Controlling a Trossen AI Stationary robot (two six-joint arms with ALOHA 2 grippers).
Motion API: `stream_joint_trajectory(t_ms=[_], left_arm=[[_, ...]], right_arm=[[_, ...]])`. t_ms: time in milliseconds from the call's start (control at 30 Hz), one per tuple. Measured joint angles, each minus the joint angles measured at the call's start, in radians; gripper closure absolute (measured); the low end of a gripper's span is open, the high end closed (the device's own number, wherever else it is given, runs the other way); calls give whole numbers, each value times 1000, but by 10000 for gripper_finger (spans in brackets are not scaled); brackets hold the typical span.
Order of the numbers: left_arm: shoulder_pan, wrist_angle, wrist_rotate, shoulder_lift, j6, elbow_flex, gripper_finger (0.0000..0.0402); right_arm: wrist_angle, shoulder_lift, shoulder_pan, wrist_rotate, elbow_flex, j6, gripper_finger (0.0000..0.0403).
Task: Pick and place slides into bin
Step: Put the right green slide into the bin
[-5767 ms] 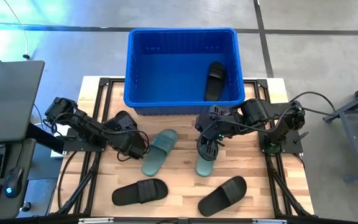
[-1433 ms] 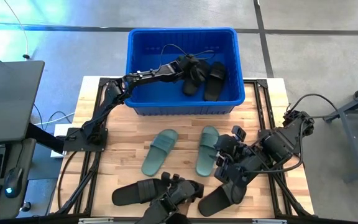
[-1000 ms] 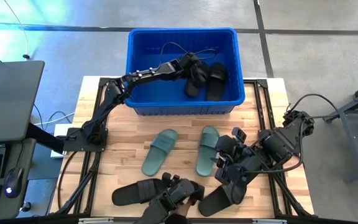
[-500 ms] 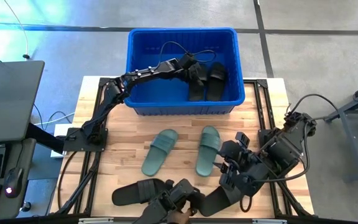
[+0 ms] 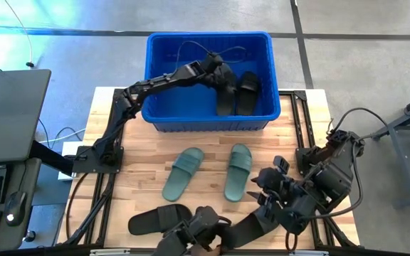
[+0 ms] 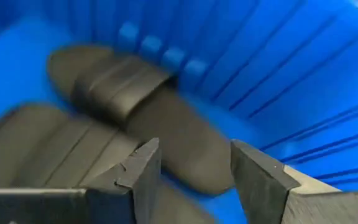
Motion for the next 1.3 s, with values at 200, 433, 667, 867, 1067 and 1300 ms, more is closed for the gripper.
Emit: stream_joint_trajectory(t_ms=[200, 433, 667, 867, 1067, 1300], left_arm=[[-17, 5, 132, -106, 80, 0, 229], [-90, -58, 181, -261, 221, 1, 229], [-231, -271, 75, -408, 366, 1, 229], [-360, -363, 13, -511, 370, 1, 229], [-510, -559, -35, -583, 370, 1, 229], [-678, -872, -240, -609, 399, 0, 229]], right_arm=[[0, 1, 5, 6, 0, -13, 229], [0, 37, 1, 12, 0, -45, 229], [0, 110, -5, 119, 0, 1, 229], [0, 115, -6, 147, 0, 92, 229], [0, 117, -13, 161, 0, 95, 229], [0, 200, -69, 85, 0, 92, 229]])
